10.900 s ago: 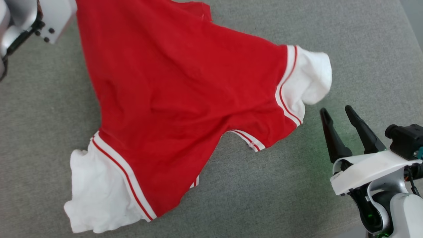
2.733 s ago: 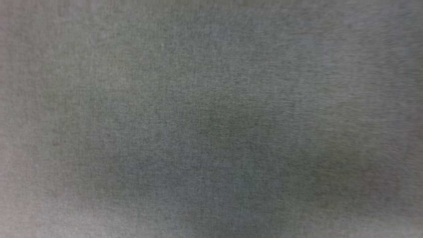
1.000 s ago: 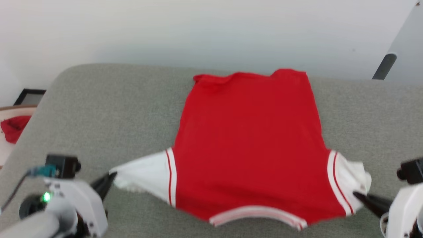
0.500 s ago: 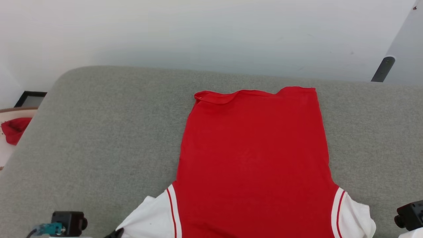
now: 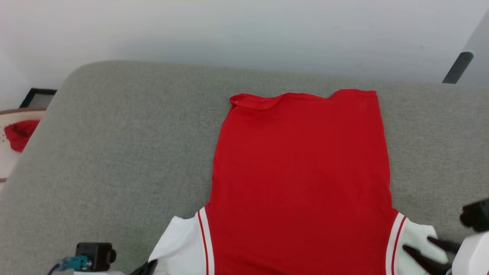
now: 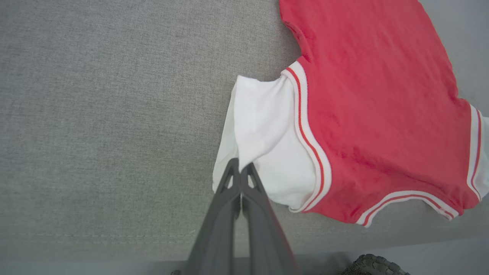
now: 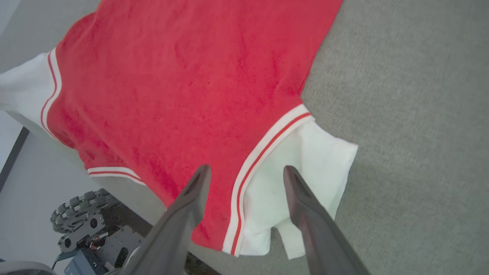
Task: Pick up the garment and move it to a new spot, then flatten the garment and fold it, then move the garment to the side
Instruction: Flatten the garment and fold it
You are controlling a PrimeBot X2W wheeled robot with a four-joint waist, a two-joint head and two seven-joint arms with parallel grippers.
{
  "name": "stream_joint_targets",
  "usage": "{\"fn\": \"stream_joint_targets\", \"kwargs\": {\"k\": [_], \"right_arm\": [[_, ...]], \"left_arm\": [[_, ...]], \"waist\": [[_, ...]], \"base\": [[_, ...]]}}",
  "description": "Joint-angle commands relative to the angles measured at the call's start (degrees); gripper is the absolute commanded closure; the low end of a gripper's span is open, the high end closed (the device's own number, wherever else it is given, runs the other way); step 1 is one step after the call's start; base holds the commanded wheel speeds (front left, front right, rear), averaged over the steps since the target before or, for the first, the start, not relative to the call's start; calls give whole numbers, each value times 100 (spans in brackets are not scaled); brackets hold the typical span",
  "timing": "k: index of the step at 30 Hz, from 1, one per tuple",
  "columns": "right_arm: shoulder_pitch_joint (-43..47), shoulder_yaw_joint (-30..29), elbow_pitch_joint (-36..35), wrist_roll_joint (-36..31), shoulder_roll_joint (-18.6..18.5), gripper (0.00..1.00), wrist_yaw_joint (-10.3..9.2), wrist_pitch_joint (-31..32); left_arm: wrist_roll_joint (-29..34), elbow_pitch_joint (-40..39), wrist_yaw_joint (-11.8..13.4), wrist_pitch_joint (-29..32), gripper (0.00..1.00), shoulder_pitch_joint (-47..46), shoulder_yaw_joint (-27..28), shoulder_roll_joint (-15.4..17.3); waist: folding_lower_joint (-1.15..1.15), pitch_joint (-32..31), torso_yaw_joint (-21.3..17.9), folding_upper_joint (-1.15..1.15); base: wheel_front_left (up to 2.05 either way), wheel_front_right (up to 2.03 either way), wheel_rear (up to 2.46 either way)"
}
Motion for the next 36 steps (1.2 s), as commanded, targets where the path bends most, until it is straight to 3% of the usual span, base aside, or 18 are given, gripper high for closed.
{"fn": "stream_joint_targets", "kwargs": {"k": [1, 5, 9, 22, 36], "right_arm": [[-200, -70, -77, -76, -15, 0, -3, 38], [-890, -248, -103, -369, -25, 0, -3, 2], [-1817, -283, 334, -713, 1, 0, -3, -98], [-4669, 119, 3165, -1305, -169, 0, -3, -128], [-6267, -94, 5422, -2206, -198, 0, -2, -298]], "left_arm": [[93, 38, -32, -47, 100, -77, 21, -86], [187, 120, -71, -83, 100, -161, 74, -273], [347, 229, -156, -110, 100, -282, 99, -491], [703, 779, -642, -22, 100, -833, -5, -1287], [890, 1345, -1144, 31, 100, -1244, -102, -1954]], "waist": [[0, 133, 82, 0], [0, 345, 189, 0], [0, 594, 353, 0], [0, 1427, 1110, 0], [0, 2122, 1675, 0]], "base": [[0, 0, 0], [0, 0, 0], [0, 0, 0], [0, 0, 0], [0, 0, 0]]}}
